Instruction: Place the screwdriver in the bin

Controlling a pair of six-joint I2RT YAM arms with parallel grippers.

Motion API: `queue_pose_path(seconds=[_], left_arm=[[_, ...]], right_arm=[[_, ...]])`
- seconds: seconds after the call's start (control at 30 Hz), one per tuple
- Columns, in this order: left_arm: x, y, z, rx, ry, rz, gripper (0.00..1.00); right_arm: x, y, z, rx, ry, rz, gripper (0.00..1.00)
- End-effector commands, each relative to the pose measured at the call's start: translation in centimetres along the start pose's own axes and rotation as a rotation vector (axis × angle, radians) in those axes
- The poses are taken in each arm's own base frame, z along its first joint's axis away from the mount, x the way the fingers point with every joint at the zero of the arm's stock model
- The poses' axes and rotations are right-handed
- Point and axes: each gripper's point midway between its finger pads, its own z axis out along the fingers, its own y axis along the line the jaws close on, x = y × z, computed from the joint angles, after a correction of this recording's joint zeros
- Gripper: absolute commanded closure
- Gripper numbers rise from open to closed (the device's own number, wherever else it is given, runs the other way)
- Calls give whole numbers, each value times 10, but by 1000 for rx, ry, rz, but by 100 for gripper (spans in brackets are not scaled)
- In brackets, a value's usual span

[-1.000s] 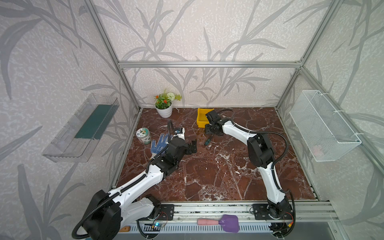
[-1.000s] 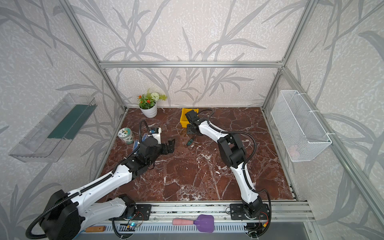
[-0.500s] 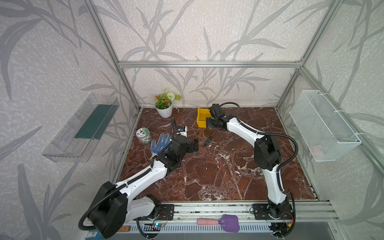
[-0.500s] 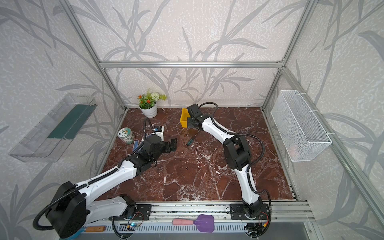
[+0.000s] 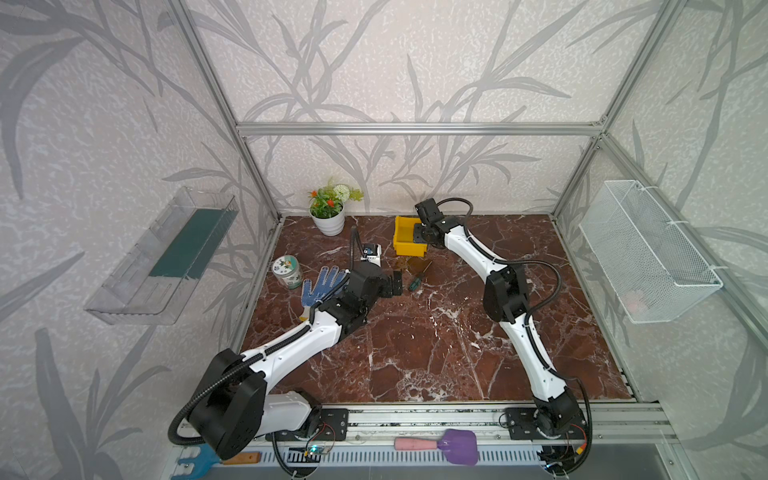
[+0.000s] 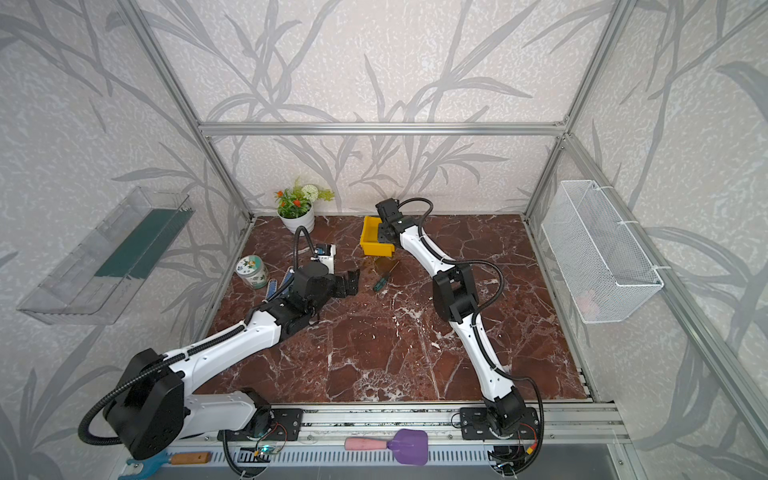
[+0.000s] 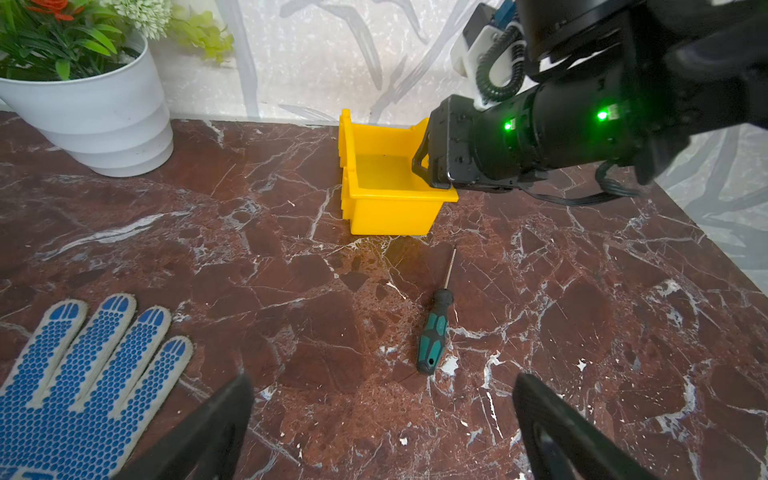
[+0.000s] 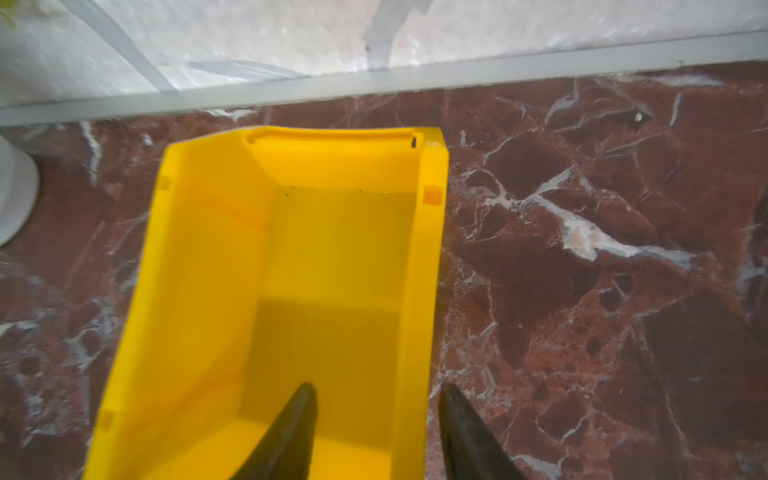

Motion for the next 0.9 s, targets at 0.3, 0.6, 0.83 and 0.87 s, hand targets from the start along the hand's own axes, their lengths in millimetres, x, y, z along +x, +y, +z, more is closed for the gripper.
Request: queue_pose_path(seconds=[0.3, 0.6, 0.83, 0.87], left_arm=[[-1, 4, 4, -27, 7, 24, 1], [-17, 8, -13, -37, -56, 15, 1], [-23, -6, -17, 16, -55, -7, 1], [-22, -9, -16, 29, -48, -10, 1]], right_arm=[[-8, -6, -7, 32, -5, -24, 92], [-58, -7, -88, 15, -98, -29, 100], [-25, -74, -141, 58, 6, 7, 100], [-14, -86, -148, 62, 8, 14, 100]])
